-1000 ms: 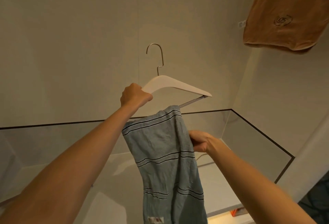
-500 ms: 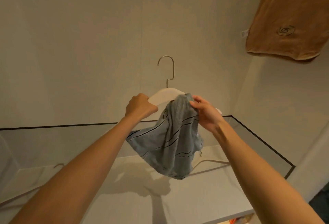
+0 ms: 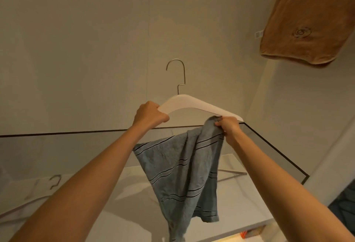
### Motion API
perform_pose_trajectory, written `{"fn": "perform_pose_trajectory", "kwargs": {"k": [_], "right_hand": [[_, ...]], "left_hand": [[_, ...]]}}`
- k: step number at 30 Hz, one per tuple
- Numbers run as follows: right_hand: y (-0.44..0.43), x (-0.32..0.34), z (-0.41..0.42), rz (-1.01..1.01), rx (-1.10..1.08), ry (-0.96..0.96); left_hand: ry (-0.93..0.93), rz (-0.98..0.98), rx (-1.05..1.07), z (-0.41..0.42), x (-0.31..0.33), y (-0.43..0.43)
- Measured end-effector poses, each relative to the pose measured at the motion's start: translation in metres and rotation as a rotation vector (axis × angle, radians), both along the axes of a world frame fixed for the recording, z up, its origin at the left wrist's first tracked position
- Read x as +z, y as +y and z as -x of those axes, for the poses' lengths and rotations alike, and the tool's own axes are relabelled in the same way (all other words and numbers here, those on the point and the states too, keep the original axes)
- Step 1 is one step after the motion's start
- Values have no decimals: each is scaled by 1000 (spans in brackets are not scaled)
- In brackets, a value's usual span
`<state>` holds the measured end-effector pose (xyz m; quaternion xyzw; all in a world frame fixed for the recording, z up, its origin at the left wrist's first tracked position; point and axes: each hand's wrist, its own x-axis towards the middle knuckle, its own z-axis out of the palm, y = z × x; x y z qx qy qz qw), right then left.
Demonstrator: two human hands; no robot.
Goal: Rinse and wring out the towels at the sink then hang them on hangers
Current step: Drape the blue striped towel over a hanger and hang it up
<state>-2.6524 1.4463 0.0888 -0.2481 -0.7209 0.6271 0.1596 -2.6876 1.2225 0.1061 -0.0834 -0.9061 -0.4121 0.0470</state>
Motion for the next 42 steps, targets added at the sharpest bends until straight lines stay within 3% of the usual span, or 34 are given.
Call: {"fn": "perform_pose_trajectory", "kwargs": {"k": [6, 10, 13, 17, 19, 21, 22, 24, 26, 28, 31, 34, 38, 40, 42], "right_hand": [[14, -2, -9, 218, -313, 112], [34, -1, -23, 499, -209, 23], [52, -8, -33, 472, -134, -29], [56, -17, -28, 422, -270, 2], [54, -19, -28, 275, -420, 11], [51, -15, -32, -94, -624, 6], [49, -10, -35, -333, -609, 51], [36, 6, -38, -676, -215, 124], [20, 21, -35, -927, 241, -35], [8, 28, -31, -1075, 371, -109], [-5, 29, -27, -877, 346, 38], [-8, 27, -21, -761, 247, 15], [3, 33, -14, -648, 128, -26], [10, 36, -13, -567, 121, -19], [14, 38, -14, -510, 122, -7]], "left_hand": [[1, 4, -19, 1, -1, 8], [23, 37, -14, 4, 3, 8], [6, 54, -25, 6, 1, 5], [44, 82, -62, 4, 2, 12], [73, 107, -64, 3, 5, 15], [92, 137, -62, 2, 7, 17], [103, 157, -64, 2, 8, 18], [132, 201, -80, 1, 12, 21], [168, 236, -127, 0, 18, 26], [196, 263, -203, -3, 22, 29], [249, 258, -254, -2, 23, 30], [316, 276, -210, 8, 24, 20], [444, 0, 96, 11, 6, -2], [324, -144, 276, 13, -8, -8], [-36, -147, 197, 16, -19, -6]]}}
